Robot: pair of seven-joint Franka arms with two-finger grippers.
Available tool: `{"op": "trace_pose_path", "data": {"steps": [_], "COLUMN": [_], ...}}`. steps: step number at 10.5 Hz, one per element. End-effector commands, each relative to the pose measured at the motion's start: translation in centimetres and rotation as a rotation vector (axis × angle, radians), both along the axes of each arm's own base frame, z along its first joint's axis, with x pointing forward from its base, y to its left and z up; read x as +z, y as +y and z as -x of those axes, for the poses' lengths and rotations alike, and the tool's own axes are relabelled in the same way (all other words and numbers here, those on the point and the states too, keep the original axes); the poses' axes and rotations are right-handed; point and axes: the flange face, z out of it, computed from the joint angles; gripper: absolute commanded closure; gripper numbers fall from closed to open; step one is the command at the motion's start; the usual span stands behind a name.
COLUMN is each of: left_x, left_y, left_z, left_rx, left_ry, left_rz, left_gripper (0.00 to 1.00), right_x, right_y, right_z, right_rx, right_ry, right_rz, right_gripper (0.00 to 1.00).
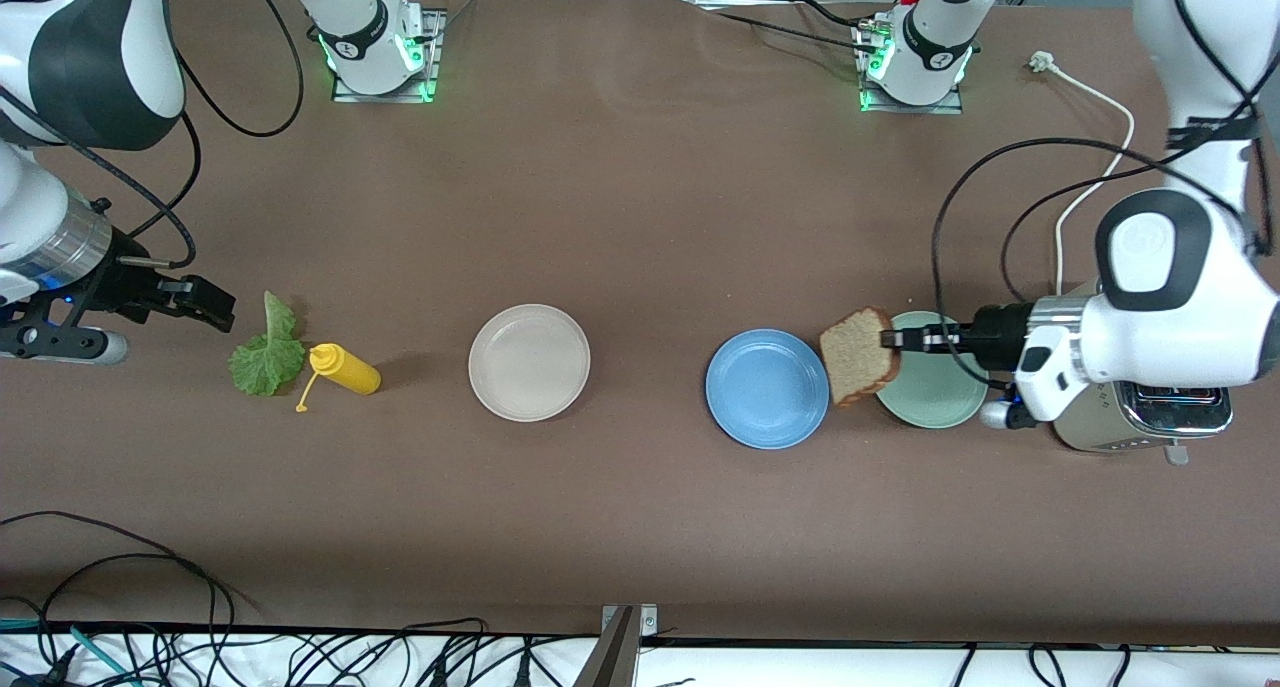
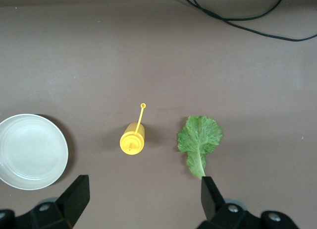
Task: Make sandwich in blue plate with both arms
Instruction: 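Carry the bread slice with the left gripper over the blue plate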
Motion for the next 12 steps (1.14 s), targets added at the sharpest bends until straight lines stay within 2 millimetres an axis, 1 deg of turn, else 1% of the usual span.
{"op": "trace_pose_path", "data": {"steps": [1,2,3,4,6,7,10,11,12], "left_x": [-3.1,-4.4,-5.8,-7.1,-11.1,-11.9,-12.3,-12.9,-13.4], "left_y": [-3.1,-3.8,-4.9,-5.2,-5.3,-5.1,-5.3,-5.3,-6.2], "left_z": [-1.2,-1.6,-1.8,-1.8,-1.6,-1.7,-1.5,-1.4,-1.1], "left_rx": [0.101,0.155,0.163,0.128,0.012,0.006,-0.001,-0.005,-0.030], "left_ry": [0.029,0.056,0.056,0.023,-0.078,-0.100,-0.103,-0.095,-0.096], "left_rz": [0.160,0.247,0.296,0.313,0.349,0.348,0.340,0.336,0.337], "left_gripper": [1.00,1.00,1.00,1.00,1.00,1.00,1.00,1.00,1.00], "right_x": [0.3,0.3,0.3,0.3,0.3,0.2,0.2,0.1,0.1], "right_y": [-0.2,-0.2,-0.1,-0.2,-0.2,-0.2,-0.2,-0.2,-0.2], "right_z": [0.0,0.0,0.0,0.0,0.0,0.0,0.0,0.0,0.0], "right_rx": [0.011,0.011,0.012,0.011,0.011,0.011,0.011,0.011,0.011], "right_ry": [-0.005,-0.005,-0.005,-0.005,-0.003,-0.003,-0.003,-0.002,0.000], "right_rz": [0.011,0.011,0.011,0.011,0.011,0.011,0.011,0.011,0.011], "right_gripper": [0.00,0.00,0.00,0.00,0.00,0.00,0.00,0.00,0.00]}}
